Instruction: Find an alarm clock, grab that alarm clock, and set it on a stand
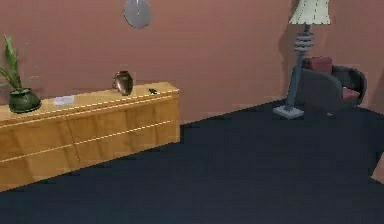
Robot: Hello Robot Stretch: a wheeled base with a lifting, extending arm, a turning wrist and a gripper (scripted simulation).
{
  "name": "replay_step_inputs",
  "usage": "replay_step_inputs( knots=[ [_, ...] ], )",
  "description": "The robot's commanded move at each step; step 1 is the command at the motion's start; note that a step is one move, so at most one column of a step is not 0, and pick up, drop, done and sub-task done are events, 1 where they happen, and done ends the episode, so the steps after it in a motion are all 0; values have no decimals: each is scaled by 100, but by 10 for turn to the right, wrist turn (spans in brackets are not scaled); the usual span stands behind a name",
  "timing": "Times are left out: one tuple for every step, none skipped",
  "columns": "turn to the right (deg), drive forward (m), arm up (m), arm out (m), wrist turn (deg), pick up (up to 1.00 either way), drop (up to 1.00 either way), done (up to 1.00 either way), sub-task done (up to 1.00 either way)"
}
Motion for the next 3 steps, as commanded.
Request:
replay_step_inputs(
  knots=[
    [450,0,0,0,0,0,0,0,0],
    [90,0,0,0,0,0,0,0,0],
    [30,0,0,0,0,0,0,0,0]
  ],
)
